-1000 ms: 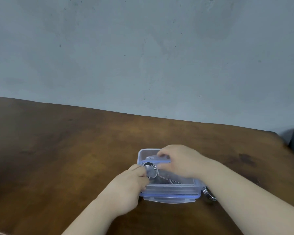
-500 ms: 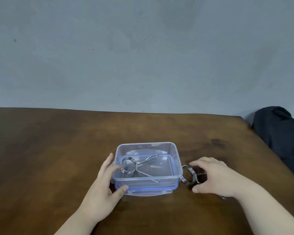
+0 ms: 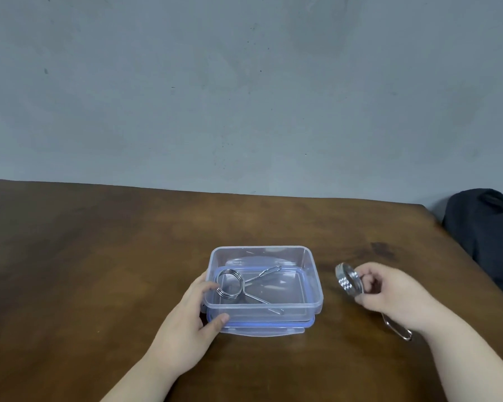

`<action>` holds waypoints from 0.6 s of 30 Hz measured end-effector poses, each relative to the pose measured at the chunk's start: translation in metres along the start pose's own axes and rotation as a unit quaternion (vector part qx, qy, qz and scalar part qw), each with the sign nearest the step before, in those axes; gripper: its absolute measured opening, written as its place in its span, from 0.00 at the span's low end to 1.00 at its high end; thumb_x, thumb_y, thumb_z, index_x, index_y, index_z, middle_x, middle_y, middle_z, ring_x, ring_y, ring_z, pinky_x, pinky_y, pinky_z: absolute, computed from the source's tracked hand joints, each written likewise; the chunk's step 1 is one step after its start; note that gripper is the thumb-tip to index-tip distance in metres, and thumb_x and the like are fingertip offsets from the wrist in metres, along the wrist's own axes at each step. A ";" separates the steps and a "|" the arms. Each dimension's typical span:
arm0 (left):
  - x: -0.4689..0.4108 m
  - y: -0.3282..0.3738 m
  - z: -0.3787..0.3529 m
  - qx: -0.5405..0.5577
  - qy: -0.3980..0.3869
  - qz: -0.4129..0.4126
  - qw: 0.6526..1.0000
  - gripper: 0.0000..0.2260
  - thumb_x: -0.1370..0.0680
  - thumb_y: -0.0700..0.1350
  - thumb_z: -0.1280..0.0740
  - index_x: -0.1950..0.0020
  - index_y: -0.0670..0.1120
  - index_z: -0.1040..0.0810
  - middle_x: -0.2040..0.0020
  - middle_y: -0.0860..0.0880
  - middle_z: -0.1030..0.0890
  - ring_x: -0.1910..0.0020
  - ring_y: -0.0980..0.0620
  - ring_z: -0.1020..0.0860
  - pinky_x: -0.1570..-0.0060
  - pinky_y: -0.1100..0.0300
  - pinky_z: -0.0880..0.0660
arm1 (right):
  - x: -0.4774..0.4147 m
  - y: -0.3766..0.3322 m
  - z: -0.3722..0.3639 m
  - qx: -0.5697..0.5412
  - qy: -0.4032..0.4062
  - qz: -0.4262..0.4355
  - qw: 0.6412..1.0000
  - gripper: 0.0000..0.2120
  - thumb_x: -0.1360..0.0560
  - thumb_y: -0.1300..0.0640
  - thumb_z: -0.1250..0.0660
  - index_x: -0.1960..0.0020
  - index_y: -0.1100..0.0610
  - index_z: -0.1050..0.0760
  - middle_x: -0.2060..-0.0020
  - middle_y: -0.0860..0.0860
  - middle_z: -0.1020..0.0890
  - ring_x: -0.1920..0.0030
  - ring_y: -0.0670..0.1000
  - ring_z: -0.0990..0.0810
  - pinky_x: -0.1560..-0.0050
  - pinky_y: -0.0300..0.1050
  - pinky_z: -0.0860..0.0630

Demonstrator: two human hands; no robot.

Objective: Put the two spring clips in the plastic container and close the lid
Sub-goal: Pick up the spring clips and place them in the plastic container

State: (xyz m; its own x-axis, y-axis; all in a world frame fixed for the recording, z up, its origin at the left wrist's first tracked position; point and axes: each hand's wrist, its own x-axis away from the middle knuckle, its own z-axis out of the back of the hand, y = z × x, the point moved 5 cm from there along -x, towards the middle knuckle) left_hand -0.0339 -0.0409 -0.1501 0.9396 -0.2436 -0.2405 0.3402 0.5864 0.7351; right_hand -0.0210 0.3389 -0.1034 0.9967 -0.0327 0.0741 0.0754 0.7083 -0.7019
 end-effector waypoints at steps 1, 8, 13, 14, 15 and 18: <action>0.000 -0.001 0.000 0.003 -0.002 0.004 1.000 0.22 0.25 0.50 0.27 0.38 0.65 0.34 0.29 0.74 0.40 0.45 0.62 0.24 0.62 0.68 0.28 | -0.001 -0.009 0.007 -0.032 0.020 0.016 0.999 0.17 0.34 0.65 0.22 0.57 0.44 0.20 0.68 0.44 0.24 0.66 0.44 0.25 0.57 0.47 0.28; 0.000 -0.001 0.000 0.008 -0.001 0.007 1.000 0.25 0.26 0.51 0.27 0.38 0.68 0.38 0.29 0.74 0.40 0.48 0.61 0.23 0.63 0.68 0.27 | -0.022 -0.145 -0.013 0.014 -0.031 0.174 0.984 0.19 0.37 0.51 0.21 0.49 0.42 0.24 0.57 0.44 0.18 0.56 0.45 0.19 0.53 0.44 0.24; 0.001 0.002 0.001 0.024 -0.003 -0.011 1.000 0.23 0.25 0.48 0.27 0.37 0.62 0.35 0.27 0.73 0.40 0.38 0.69 0.29 0.48 0.75 0.32 | -0.048 -0.167 -0.081 0.180 -0.137 0.203 0.953 0.16 0.34 0.50 0.27 0.50 0.44 0.29 0.53 0.43 0.24 0.55 0.46 0.23 0.53 0.47 0.24; 0.001 0.002 0.001 0.024 -0.003 -0.015 1.000 0.23 0.25 0.48 0.27 0.38 0.62 0.34 0.27 0.73 0.40 0.37 0.70 0.30 0.46 0.75 0.33 | -0.052 -0.163 -0.090 0.197 -0.147 0.195 0.949 0.16 0.34 0.50 0.28 0.49 0.45 0.28 0.53 0.44 0.24 0.55 0.48 0.23 0.53 0.48 0.24; 0.000 0.003 0.002 0.023 -0.003 -0.016 1.000 0.22 0.25 0.48 0.27 0.38 0.62 0.34 0.27 0.73 0.41 0.37 0.70 0.30 0.45 0.74 0.33 | -0.054 -0.160 -0.097 0.212 -0.151 0.189 0.947 0.15 0.34 0.50 0.28 0.49 0.46 0.28 0.54 0.44 0.23 0.55 0.48 0.23 0.53 0.49 0.24; 0.000 0.005 0.002 0.014 -0.006 -0.014 1.000 0.23 0.25 0.50 0.27 0.40 0.66 0.36 0.28 0.74 0.41 0.39 0.70 0.29 0.46 0.72 0.32 | -0.060 -0.151 -0.110 0.235 -0.162 0.176 0.942 0.13 0.33 0.51 0.29 0.51 0.47 0.28 0.56 0.46 0.21 0.56 0.51 0.22 0.56 0.50 0.24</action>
State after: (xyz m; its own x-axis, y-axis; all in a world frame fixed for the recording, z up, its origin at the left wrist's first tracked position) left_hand -0.0327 -0.0396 -0.1451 0.9291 -0.2689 -0.2540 0.3651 0.5569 0.7460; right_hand -0.0890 0.1567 -0.0797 0.8899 0.4266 0.1613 -0.3565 0.8712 -0.3376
